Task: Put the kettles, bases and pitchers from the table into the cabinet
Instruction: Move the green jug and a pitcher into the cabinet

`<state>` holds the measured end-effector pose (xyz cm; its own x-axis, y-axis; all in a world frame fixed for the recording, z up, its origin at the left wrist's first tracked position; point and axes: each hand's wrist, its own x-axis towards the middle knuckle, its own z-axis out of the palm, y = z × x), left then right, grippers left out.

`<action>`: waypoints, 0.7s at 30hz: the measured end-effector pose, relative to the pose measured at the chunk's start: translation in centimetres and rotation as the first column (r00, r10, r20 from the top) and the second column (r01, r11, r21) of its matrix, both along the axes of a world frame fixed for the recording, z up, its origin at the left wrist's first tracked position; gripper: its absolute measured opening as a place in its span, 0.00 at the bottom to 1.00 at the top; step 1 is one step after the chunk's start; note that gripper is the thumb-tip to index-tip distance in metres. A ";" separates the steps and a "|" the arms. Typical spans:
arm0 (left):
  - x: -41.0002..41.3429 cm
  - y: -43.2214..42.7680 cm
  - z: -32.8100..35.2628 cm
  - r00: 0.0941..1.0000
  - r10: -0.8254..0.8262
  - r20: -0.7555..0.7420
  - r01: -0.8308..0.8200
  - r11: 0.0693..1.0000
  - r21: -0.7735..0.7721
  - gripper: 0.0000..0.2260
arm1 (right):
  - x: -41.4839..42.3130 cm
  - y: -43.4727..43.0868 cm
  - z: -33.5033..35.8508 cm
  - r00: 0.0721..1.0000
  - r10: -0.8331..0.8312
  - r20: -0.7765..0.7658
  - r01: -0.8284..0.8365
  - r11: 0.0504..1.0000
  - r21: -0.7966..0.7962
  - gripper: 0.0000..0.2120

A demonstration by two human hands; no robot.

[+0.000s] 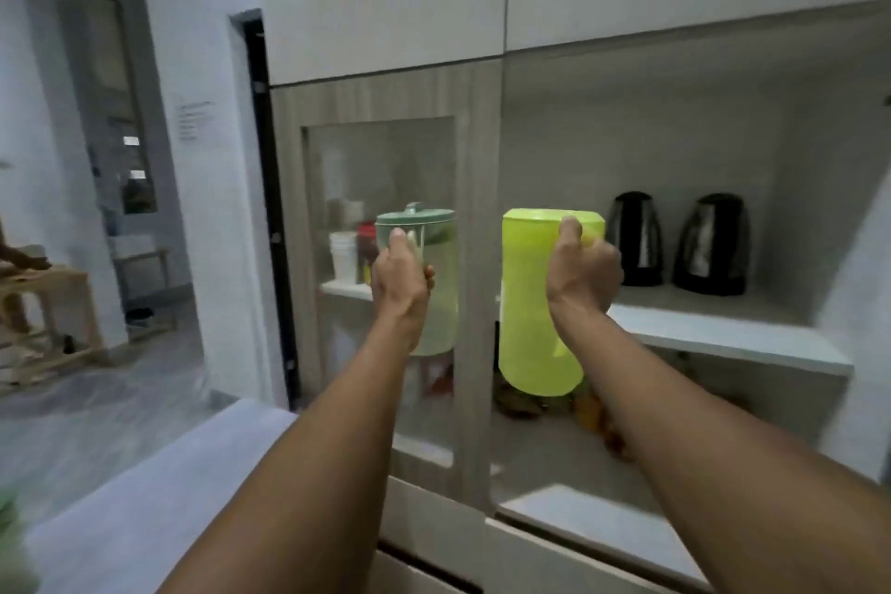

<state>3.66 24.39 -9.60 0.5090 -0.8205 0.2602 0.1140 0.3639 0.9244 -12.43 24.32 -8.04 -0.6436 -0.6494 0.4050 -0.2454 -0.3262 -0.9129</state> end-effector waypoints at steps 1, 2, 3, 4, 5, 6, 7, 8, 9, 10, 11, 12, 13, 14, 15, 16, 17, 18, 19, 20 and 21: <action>-2.8 -1.7 0.5 0.999 -0.033 0.017 0.033 0.999 -0.008 0.19 | -2.7 -0.9 0.5 0.999 -0.042 0.009 0.042 0.999 -0.009 0.24; -5.5 -3.2 0.8 0.997 -0.071 0.030 0.071 0.997 -0.016 0.20 | -5.4 -1.9 0.9 0.996 -0.088 0.010 0.088 0.996 -0.021 0.24; -8.0 -4.7 1.1 0.993 -0.114 0.033 0.115 0.993 -0.030 0.20 | -7.9 -2.8 1.2 0.993 -0.120 0.017 0.121 0.992 -0.034 0.25; -10.4 -6.1 1.4 0.987 -0.155 0.030 0.156 0.987 -0.045 0.20 | -10.3 -3.6 1.4 0.989 -0.146 0.018 0.146 0.988 -0.053 0.24; -12.8 -7.4 1.5 0.983 -0.184 0.028 0.185 0.981 -0.052 0.20 | -12.6 -4.3 1.5 0.987 -0.163 0.013 0.163 0.984 -0.065 0.23; -15.0 -8.7 1.5 0.979 -0.201 0.022 0.202 0.978 -0.053 0.20 | -14.8 -5.1 1.6 0.984 -0.180 0.003 0.180 0.981 -0.073 0.22; -17.1 -10.1 1.5 0.978 -0.210 0.018 0.210 0.976 -0.051 0.20 | -16.8 -5.7 1.6 0.981 -0.196 -0.003 0.195 0.978 -0.075 0.22; -18.9 -11.2 1.4 0.977 -0.212 0.017 0.212 0.976 -0.043 0.20 | -18.6 -6.4 1.5 0.978 -0.207 0.000 0.207 0.976 -0.072 0.22; -20.5 -12.4 1.2 0.977 -0.211 0.017 0.211 0.977 -0.028 0.20 | -20.2 -7.1 1.4 0.976 -0.218 0.004 0.217 0.974 -0.070 0.23; -21.9 -13.6 1.1 0.978 -0.208 0.013 0.209 0.978 -0.014 0.20 | -21.6 -7.9 1.4 0.974 -0.226 0.009 0.226 0.972 -0.067 0.23; -23.1 -14.8 0.9 0.978 -0.208 0.007 0.208 0.978 -0.003 0.21 | -22.7 -8.9 1.3 0.971 -0.238 0.015 0.239 0.969 -0.062 0.24; -24.1 -16.1 0.7 0.978 -0.206 -0.002 0.206 0.978 0.006 0.21 | -23.7 -9.9 1.2 0.968 -0.249 0.022 0.250 0.967 -0.055 0.25; -24.8 -17.2 0.6 0.980 -0.200 -0.003 0.200 0.980 0.012 0.21 | -24.5 -10.9 1.1 0.966 -0.257 0.026 0.258 0.965 -0.054 0.26; -25.4 -18.3 0.5 0.982 -0.187 0.004 0.187 0.982 0.011 0.21 | -25.0 -11.8 1.1 0.966 -0.255 0.032 0.257 0.965 -0.057 0.26; -25.7 -19.3 0.4 0.985 -0.173 0.016 0.173 0.985 0.009 0.21 | -25.5 -12.9 1.1 0.968 -0.246 0.042 0.249 0.967 -0.062 0.25; -25.9 -20.4 0.3 0.987 -0.159 0.027 0.159 0.987 0.010 0.21 | -25.7 -14.1 1.0 0.970 -0.236 0.053 0.239 0.969 -0.061 0.24; -25.9 -21.5 0.2 0.989 -0.144 0.033 0.144 0.990 0.012 0.21 | -25.7 -15.2 1.0 0.972 -0.226 0.062 0.229 0.972 -0.050 0.23; -25.7 -22.6 0.1 0.991 -0.126 0.042 0.125 0.992 0.022 0.22 | -25.5 -16.5 0.9 0.975 -0.213 0.066 0.216 0.975 -0.043 0.22; -25.5 -23.9 0.0 0.993 -0.108 0.055 0.106 0.994 0.030 0.22 | -25.2 -18.0 0.8 0.979 -0.195 0.064 0.198 0.979 -0.045 0.21; -25.1 -25.0 -0.1 0.994 -0.092 0.061 0.090 0.995 0.040 0.22 | -24.8 -19.7 0.7 0.983 -0.175 0.056 0.178 0.983 -0.050 0.21; -24.8 -26.3 -0.1 0.995 -0.072 0.064 0.070 0.997 0.042 0.21 | -24.3 -21.3 0.6 0.987 -0.157 0.048 0.159 0.986 -0.054 0.21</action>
